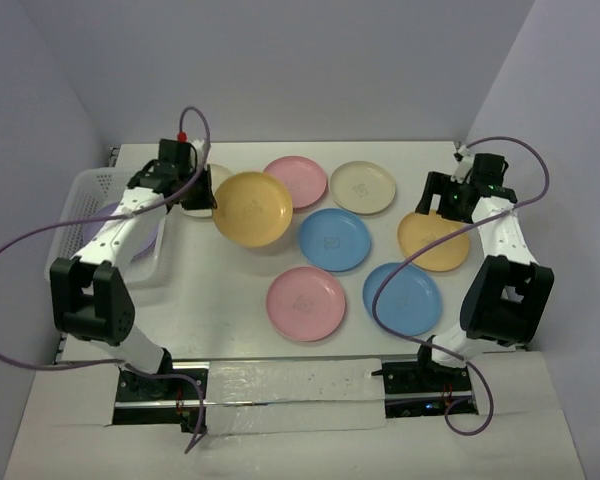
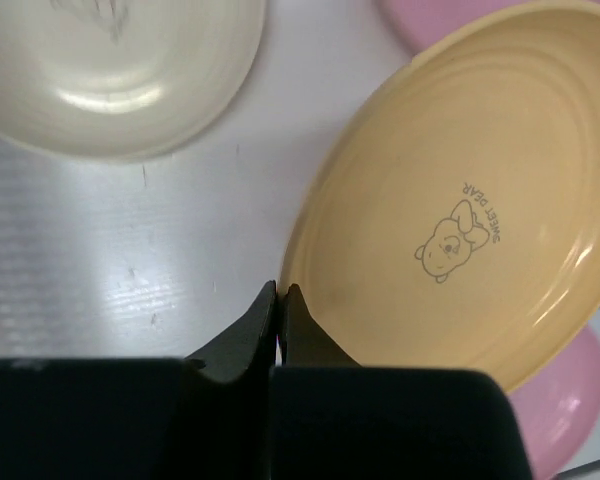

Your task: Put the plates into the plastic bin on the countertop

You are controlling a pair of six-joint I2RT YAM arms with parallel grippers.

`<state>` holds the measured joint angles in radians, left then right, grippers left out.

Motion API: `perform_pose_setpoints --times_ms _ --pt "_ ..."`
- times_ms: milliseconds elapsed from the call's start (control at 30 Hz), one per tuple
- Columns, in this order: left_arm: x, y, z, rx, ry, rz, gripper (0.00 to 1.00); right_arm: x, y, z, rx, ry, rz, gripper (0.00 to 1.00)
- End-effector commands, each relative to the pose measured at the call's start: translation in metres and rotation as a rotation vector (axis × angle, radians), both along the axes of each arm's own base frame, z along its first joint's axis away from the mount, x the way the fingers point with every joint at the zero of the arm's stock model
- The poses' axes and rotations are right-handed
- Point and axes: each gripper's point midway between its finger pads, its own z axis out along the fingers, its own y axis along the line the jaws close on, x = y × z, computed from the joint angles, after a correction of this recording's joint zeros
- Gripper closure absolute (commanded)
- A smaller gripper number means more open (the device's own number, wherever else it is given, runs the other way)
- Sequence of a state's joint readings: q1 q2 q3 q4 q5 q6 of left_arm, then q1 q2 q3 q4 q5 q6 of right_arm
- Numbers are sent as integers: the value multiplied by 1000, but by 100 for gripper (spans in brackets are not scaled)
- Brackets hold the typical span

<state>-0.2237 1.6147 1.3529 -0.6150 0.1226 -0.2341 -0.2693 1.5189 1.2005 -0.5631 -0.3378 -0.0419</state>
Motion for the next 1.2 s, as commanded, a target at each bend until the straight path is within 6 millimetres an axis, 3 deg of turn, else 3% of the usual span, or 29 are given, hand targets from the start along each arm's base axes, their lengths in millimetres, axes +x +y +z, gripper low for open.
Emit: perform_pose_setpoints --times_ms 0,133,300,367,400,533,633,800,1000,1033,1100,1167 --pt "15 27 109 -58 -252 20 100 9 -40 -3 -12 -2 -79 0" --pt "20 104 127 21 -281 200 100 -1 -71 -11 -36 24 -148 0" --pt "-3 242 125 180 -266 492 100 -19 -102 -18 -36 40 -208 0" --pt "-16 274 113 211 -228 544 100 -24 -109 -21 -37 48 -220 0" --pt "-18 278 110 215 -218 552 100 -25 -110 -21 -37 51 -220 0" --pt "-40 331 72 270 -127 625 100 -31 -118 -25 -53 61 -229 0" --pt "-42 345 57 308 -101 626 100 -34 -124 -29 -58 71 -241 0" --pt "-32 348 28 288 -41 593 100 -39 -129 -38 -37 97 -242 0" --pt "-18 349 7 271 -9 572 99 -40 -129 -46 -22 121 -222 0" --pt "-17 349 4 270 -2 568 93 -40 -129 -47 -20 124 -218 0" --pt "-14 349 2 263 3 560 68 -40 -129 -48 -17 127 -212 0" --pt "-12 346 10 260 -23 554 36 -39 -128 -51 -14 131 -199 0"
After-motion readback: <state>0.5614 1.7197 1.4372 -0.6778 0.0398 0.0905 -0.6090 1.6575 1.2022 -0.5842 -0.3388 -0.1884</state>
